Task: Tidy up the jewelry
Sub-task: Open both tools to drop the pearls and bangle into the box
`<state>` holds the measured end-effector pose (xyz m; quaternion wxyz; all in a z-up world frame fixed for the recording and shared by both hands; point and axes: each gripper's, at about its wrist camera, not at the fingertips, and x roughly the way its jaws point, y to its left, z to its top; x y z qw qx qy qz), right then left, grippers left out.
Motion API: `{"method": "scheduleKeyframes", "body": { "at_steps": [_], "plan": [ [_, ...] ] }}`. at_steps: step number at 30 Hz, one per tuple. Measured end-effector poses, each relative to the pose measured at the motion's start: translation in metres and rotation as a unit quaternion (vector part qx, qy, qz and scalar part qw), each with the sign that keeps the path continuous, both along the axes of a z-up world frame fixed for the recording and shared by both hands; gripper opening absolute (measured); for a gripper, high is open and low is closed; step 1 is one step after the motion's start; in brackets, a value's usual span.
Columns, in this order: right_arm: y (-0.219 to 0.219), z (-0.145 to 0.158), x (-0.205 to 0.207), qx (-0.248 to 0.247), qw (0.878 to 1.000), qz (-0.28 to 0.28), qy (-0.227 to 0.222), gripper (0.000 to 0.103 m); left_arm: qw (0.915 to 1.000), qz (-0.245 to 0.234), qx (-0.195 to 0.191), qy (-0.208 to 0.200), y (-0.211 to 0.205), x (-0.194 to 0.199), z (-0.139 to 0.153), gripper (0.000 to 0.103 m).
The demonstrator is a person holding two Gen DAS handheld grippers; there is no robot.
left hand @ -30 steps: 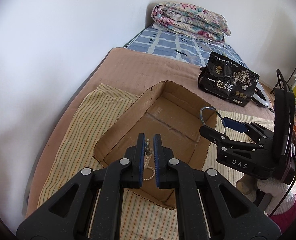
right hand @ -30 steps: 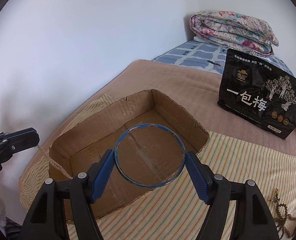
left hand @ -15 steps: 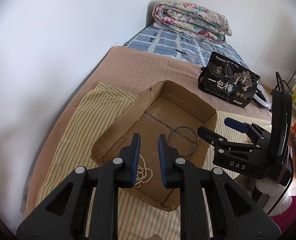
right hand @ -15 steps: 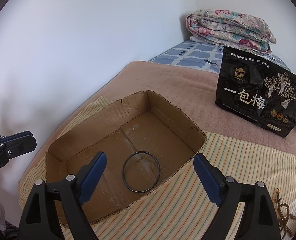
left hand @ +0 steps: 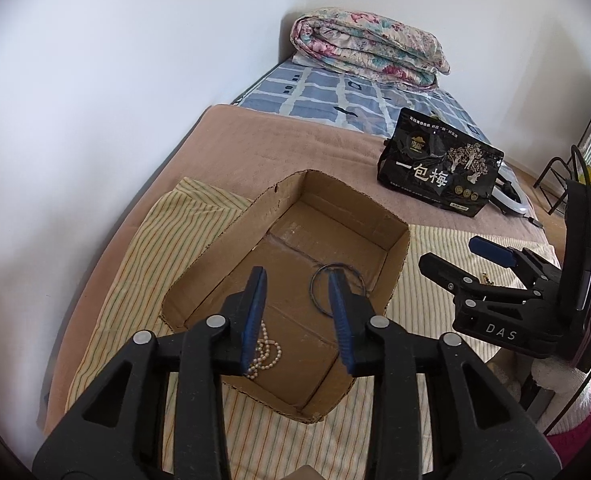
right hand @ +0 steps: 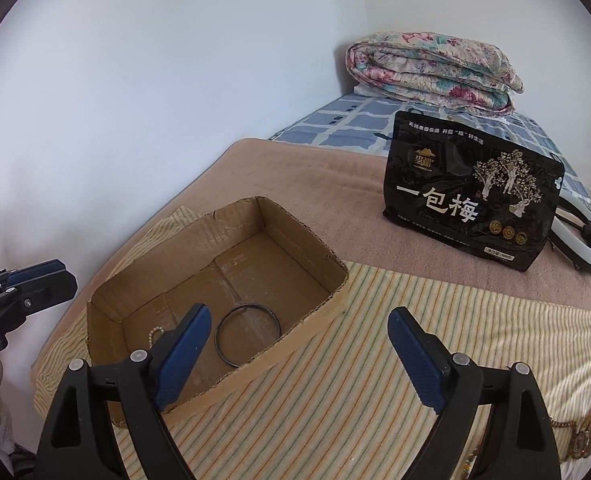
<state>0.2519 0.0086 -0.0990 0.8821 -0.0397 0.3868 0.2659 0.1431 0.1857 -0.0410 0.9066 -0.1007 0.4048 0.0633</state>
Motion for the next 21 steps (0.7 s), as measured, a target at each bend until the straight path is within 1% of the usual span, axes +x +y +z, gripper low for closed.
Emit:
{"method": "scheduleKeyframes", "body": {
  "at_steps": [8,14,17,21],
  "plan": [
    [-0.043,0.015,-0.005,-0.005,1.0,-0.028,-0.009,0.092,0.9996,-0.026,-0.004,-0.007,-0.026,0.001,0.008,0.033],
    [-0.087,0.027,-0.012,-0.011,0.998,-0.059,-0.017,0.092,0.9986,-0.051,-0.01,-0.011,-0.055,0.005,0.013,0.033],
    [-0.114,0.032,-0.015,-0.016,0.996,-0.08,-0.02,0.092,0.9978,-0.064,-0.014,-0.013,-0.071,0.007,0.016,0.042],
    [-0.154,0.037,-0.019,-0.017,0.993,-0.115,-0.022,0.095,0.9964,-0.083,-0.017,-0.012,-0.092,0.011,0.017,0.043]
  ]
}}
